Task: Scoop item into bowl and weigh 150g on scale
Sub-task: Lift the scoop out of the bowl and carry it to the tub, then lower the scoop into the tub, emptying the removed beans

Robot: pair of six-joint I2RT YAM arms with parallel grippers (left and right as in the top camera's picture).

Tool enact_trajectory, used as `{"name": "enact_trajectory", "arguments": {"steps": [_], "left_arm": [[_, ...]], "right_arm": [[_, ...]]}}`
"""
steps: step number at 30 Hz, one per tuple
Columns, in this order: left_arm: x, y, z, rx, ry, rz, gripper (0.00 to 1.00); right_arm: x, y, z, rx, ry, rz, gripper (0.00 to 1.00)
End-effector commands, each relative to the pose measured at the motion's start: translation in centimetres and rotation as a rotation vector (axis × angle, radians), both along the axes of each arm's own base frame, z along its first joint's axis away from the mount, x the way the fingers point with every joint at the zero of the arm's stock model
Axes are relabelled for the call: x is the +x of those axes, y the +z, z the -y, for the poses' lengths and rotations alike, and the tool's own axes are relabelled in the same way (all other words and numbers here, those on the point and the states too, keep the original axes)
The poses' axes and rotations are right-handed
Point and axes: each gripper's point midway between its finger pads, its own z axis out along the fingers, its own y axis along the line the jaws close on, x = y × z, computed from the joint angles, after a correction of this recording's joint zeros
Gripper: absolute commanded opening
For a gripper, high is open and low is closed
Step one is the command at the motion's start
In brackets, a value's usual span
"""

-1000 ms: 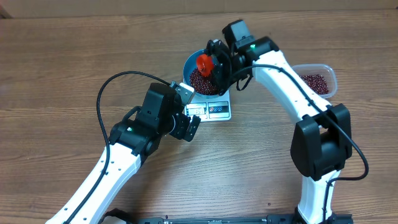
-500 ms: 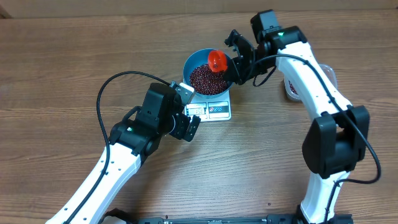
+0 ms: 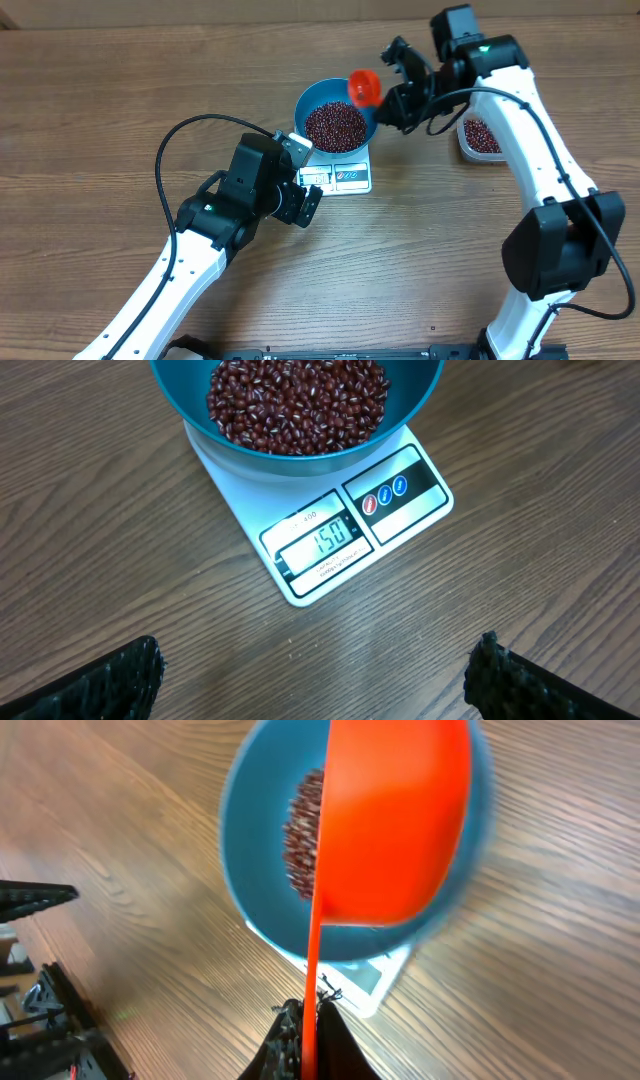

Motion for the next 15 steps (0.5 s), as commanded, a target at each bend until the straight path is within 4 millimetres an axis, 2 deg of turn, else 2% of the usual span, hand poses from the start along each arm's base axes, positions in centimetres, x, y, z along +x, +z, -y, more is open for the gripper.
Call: {"name": "enact_trajectory", "arguments": {"steps": [1,8,15], "left_arm": [[0.1,-0.3,-0.2,0.009,0.005,-0.001,1.00],[0.1,-0.3,-0.2,0.009,0.005,-0.001,1.00],[0.1,-0.3,-0.2,0.009,0.005,-0.001,1.00]], "right_arm": [[0.0,3.9,1.9,0.024,-0.015,0.094,0.04],[-0.5,5.8,6.7,0.018,-0.114,0.101,0.04],[-1.1,5.8,13.5,0.010,-0.285,0.036,0.04]]}}
